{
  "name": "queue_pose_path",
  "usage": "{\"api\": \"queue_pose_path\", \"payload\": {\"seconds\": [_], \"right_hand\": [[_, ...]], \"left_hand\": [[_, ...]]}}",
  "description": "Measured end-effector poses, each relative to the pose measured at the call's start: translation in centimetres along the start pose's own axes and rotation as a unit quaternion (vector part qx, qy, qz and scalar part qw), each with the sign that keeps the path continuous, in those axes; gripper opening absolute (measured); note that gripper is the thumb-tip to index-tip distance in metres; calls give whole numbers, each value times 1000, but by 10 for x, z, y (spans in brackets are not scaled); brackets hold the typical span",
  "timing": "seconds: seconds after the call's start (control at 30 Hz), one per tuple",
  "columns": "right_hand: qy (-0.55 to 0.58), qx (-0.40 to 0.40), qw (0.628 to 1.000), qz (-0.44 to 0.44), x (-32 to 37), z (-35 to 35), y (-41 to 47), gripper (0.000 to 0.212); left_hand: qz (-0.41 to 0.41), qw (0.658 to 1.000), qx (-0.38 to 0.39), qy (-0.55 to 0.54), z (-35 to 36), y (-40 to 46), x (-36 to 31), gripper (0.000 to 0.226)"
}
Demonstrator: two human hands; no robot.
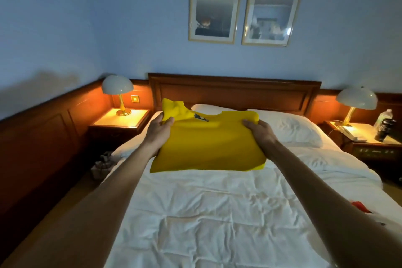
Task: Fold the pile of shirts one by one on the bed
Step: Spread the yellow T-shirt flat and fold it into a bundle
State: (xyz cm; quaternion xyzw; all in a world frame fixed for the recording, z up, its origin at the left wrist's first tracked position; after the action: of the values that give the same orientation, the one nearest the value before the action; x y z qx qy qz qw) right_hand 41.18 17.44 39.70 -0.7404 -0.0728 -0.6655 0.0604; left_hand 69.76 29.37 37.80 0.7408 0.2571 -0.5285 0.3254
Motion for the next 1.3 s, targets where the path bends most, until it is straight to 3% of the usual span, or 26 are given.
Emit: {"api": "queue_pose_path", "payload": {"seconds": [0.07, 0.2, 0.5, 0.67, 0.97, 1.3], "right_hand": [[5, 32, 999, -7, 13, 15, -6, 38], [27, 86, 996, -27, 38, 54, -21, 31], [49, 276, 958, -66, 86, 205, -112, 6], [43, 380, 919, -100, 105, 320, -208, 23], [24, 580, 804, -128, 114, 495, -497, 36], [54, 769, 630, -95, 112, 574, -839, 40]], "left_hand": [[-7, 1000, -28, 2, -27, 2, 5, 61], [-5, 996, -94, 7, -82, -23, -16, 39], [-16, 964, -257, 70, -276, -104, -29, 37], [-48, 934, -345, 82, -415, -186, -21, 46], [-109, 820, -550, 114, -649, -428, -3, 38], [-144, 665, -720, 136, -790, -722, -29, 37]]}}
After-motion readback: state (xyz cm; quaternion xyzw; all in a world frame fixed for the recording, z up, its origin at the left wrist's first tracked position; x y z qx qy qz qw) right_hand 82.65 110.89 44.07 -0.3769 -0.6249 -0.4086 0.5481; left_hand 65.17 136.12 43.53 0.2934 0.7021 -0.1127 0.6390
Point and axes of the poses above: each hand's wrist, its own y-axis towards the middle knuckle, its own z-axis out of the palm, x = y × z, the point moved 5 cm from there along y, towards the middle knuckle, and after that the axes turned 9 degrees about -x, right-handed, at the moved point
